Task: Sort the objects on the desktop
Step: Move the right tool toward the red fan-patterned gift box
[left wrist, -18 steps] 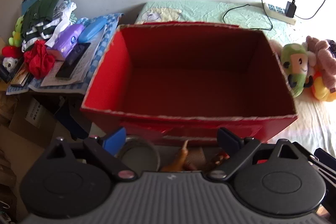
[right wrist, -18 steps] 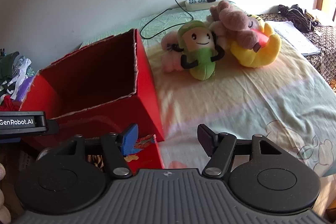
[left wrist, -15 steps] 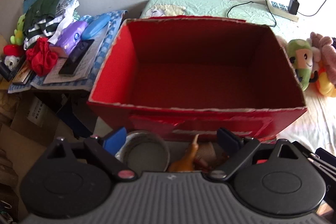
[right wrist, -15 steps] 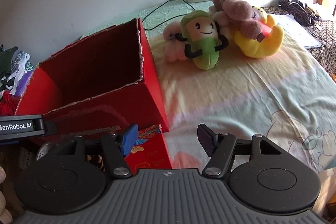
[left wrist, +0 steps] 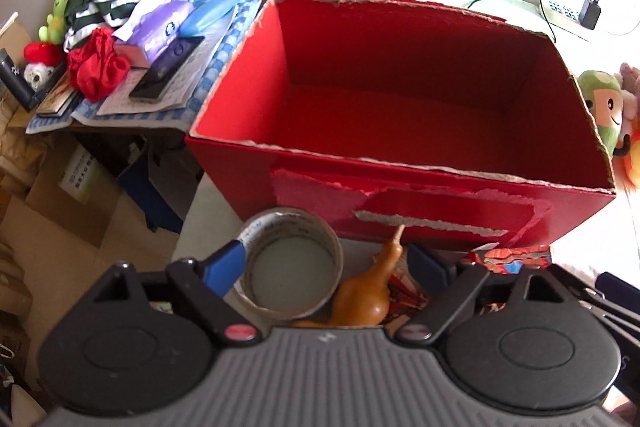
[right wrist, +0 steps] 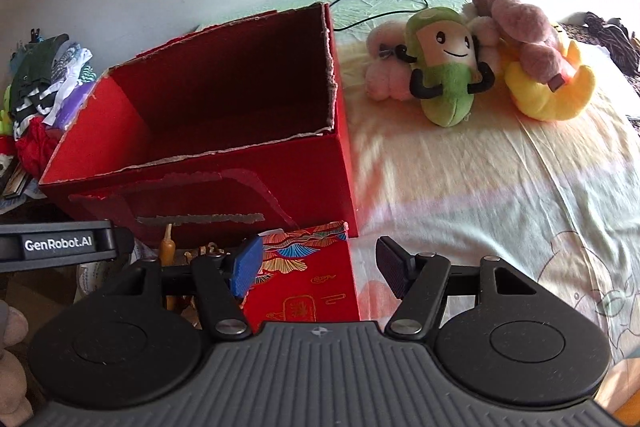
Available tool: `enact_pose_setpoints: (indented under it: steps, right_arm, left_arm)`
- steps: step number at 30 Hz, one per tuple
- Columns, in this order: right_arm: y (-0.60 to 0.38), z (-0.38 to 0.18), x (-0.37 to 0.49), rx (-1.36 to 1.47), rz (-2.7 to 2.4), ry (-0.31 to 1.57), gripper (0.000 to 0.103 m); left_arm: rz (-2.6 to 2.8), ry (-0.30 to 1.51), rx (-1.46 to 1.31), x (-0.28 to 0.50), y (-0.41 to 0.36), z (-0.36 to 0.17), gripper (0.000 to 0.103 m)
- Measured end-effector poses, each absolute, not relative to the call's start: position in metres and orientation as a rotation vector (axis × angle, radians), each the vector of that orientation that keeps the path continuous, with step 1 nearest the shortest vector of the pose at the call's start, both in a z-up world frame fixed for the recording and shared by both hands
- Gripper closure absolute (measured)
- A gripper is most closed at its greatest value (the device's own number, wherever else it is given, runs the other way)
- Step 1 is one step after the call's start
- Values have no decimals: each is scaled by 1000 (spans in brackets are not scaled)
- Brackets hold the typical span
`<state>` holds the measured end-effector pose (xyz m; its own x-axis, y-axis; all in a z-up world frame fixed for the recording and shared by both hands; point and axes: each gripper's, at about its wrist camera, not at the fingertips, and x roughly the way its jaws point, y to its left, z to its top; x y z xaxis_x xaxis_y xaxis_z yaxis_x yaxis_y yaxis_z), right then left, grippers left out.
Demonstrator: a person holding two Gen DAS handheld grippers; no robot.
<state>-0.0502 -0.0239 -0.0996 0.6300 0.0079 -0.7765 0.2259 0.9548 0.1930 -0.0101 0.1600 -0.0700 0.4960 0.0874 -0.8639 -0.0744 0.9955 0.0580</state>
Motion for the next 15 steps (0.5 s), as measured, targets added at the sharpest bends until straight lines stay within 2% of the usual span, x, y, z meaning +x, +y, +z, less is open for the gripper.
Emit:
enact_pose_setpoints:
  steps: [8, 15]
  right_arm:
    - [-47, -96, -56, 250, -66, 895, 37]
    - [-69, -101, -61, 259, -4, 931, 38]
  left_arm:
    - [156, 1067, 0, -12, 141, -81, 16]
    - [186, 1067, -6, -21, 129, -88, 13]
